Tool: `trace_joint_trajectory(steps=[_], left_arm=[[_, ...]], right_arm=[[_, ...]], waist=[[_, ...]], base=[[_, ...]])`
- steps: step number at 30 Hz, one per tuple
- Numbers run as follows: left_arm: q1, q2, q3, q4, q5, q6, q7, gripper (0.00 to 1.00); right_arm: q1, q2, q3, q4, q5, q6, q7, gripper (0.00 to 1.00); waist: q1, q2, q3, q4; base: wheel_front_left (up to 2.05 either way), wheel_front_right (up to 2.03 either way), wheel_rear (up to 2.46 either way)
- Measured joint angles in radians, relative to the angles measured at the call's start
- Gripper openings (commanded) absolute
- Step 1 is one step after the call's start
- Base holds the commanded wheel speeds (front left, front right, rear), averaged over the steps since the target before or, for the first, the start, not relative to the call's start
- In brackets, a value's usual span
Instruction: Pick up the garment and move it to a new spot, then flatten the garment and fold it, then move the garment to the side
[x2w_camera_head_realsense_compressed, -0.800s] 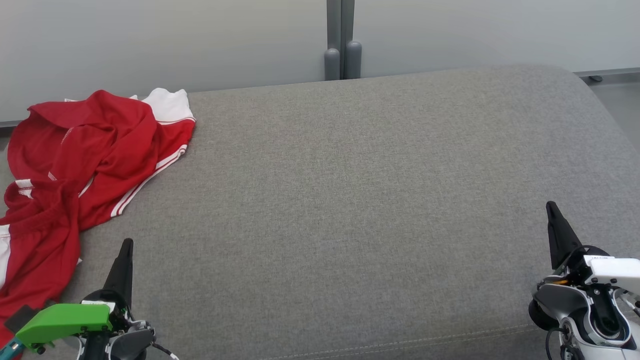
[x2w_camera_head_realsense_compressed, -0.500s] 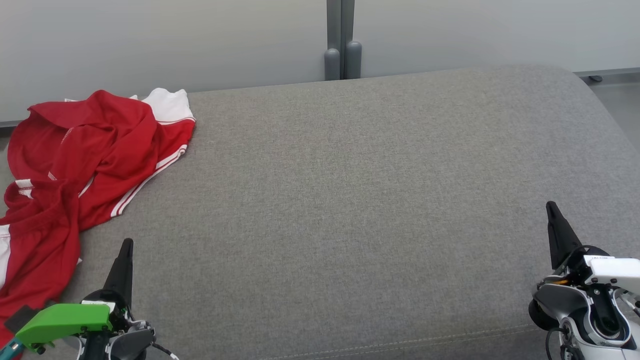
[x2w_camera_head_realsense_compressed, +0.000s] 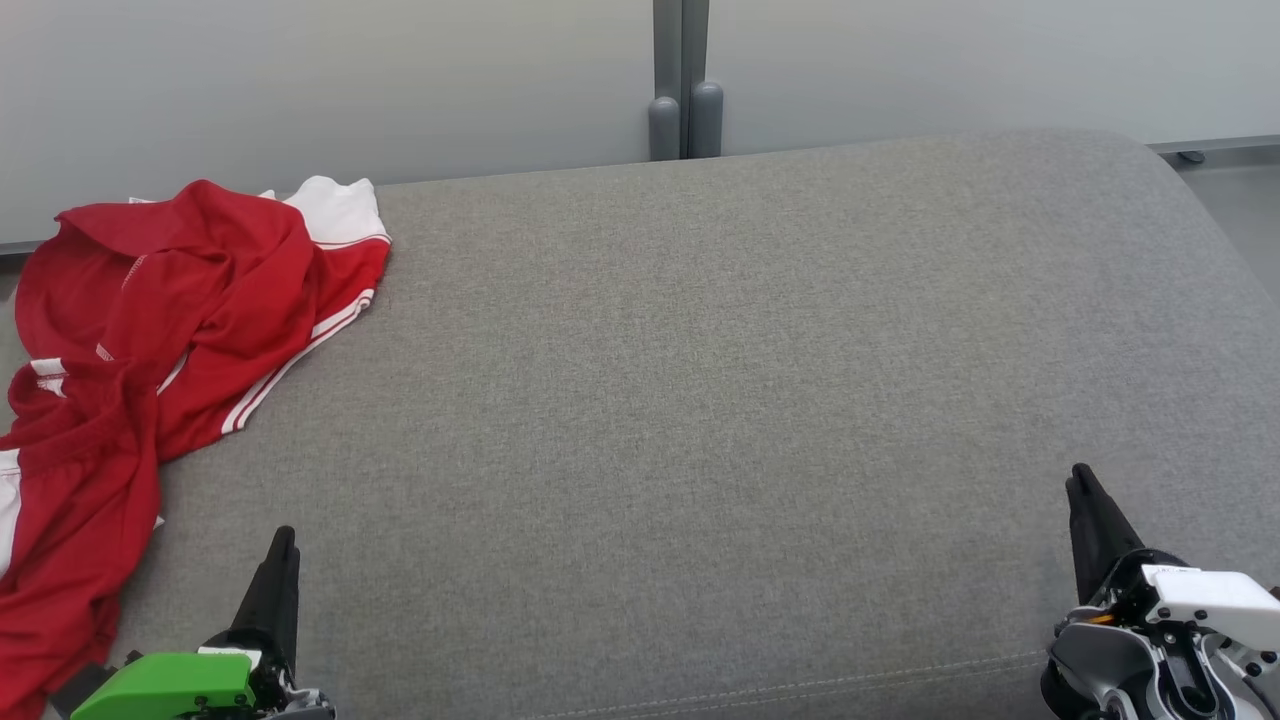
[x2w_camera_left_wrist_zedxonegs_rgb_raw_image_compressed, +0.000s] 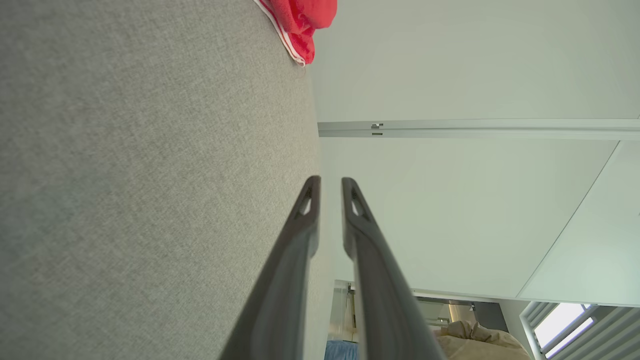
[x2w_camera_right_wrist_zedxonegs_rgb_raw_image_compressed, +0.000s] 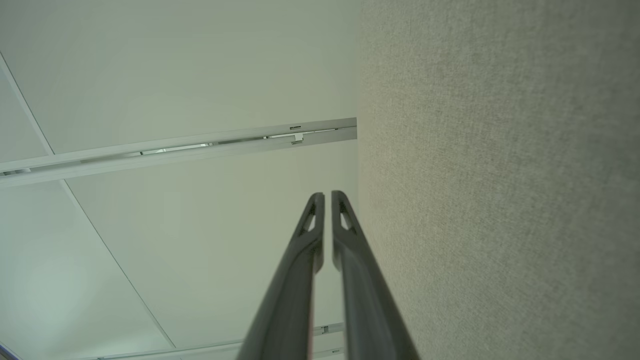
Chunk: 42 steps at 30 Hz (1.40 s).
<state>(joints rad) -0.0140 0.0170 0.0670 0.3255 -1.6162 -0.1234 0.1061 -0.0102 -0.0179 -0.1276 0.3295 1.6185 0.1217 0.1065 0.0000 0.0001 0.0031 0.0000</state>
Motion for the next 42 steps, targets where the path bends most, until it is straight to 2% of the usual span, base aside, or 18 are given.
trace_joint_trajectory(steps=[21, 30, 42], left_arm=[[0.012, -0.002, -0.066, -0.021, 0.045, 0.002, -0.068, 1.00], [0.009, 0.000, -0.073, -0.051, 0.169, 0.028, -0.100, 1.00], [-0.002, 0.033, -0.108, -0.118, 0.443, 0.070, -0.142, 1.00]], right_arm=[[0.014, 0.003, 0.051, -0.013, -0.065, -0.003, -0.068, 1.00], [0.014, 0.002, 0.052, -0.051, -0.194, -0.019, -0.099, 1.00], [0.014, -0.024, 0.100, -0.119, -0.435, -0.054, -0.139, 1.00]], waist=[[0.0000, 0.0000, -0.017, 0.002], [0.0000, 0.0000, -0.025, 0.002], [0.0000, 0.0000, -0.033, 0.003]], base=[[0.00, 0.00, 0.00], [0.00, 0.00, 0.00], [0.00, 0.00, 0.00]])
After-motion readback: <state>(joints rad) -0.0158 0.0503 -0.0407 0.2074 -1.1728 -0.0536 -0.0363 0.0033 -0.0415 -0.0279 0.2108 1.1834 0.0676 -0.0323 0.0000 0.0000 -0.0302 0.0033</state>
